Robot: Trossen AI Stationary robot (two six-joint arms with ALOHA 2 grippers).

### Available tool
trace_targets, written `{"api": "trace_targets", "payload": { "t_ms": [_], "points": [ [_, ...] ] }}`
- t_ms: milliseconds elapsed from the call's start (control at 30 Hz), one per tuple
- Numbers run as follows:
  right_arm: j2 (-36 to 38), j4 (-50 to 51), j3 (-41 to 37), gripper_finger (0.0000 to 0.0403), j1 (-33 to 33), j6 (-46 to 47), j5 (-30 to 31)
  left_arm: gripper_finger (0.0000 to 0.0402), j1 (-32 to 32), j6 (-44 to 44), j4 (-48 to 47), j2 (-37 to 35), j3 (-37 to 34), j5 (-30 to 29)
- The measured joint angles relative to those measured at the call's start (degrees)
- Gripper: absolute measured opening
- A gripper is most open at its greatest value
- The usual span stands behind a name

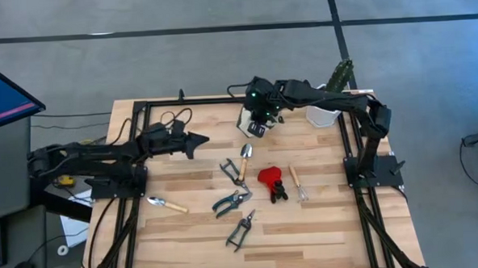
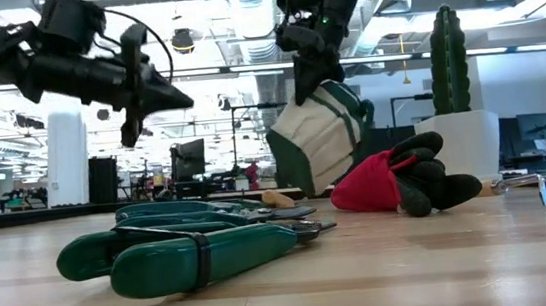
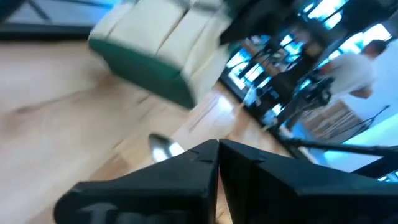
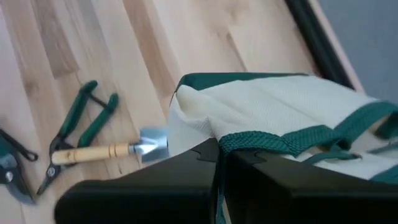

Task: Pick & Place Garden tools in Gardening bag
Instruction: Prepare the brown gardening bag

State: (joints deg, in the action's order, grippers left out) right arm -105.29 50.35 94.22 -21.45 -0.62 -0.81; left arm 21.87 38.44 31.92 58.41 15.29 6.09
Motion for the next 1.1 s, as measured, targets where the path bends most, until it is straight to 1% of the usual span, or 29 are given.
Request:
{"api": "trace_targets", "payload": {
  "t_ms": [100,267,467,600,800,900,1000,1100],
  "points": [
    [-1.67,2.34,-0.09,0.0,0.16,-0.97,-0.01,0.0002,0.0,0.0,0.04,-2.64,0.0,0.0],
    [-5.28,1.17,0.72,0.0,1.44,-2.6,-0.01,0.0002,0.0,0.0,-0.3,-3.76,-0.02,0.0],
    [-10.4,1.99,6.86,0.0,3.46,-5.84,-0.18,0.0002,0.0,0.0,-2.13,-3.12,-0.07,0.0],
    [-14.29,4.81,12.18,0.0,4.07,-7.89,-0.21,0.0002,-0.02,0.0,-4.67,-3.14,-0.07,0.0],
    [-19.82,11.23,20.64,0.0,4.93,-11.77,-0.06,0.0002,-0.02,0.0,-5.2,-3.14,-0.07,0.0],
    [-22.06,12.43,24.27,0.0,5.73,-13.04,0.57,0.0002,-0.02,-0.02,-5.46,-3.14,-0.07,0.0],
    [-23.57,13.89,27.04,0.0,6.17,-13.21,0.84,0.0002,-0.02,-0.4,-6.08,-3.14,-0.07,0.0],
    [-23.55,13.45,27.48,0.0,6.18,-13.49,0.82,0.0002,-0.01,-0.6,-6.53,-3.14,-0.07,0.0]
  ]
}}
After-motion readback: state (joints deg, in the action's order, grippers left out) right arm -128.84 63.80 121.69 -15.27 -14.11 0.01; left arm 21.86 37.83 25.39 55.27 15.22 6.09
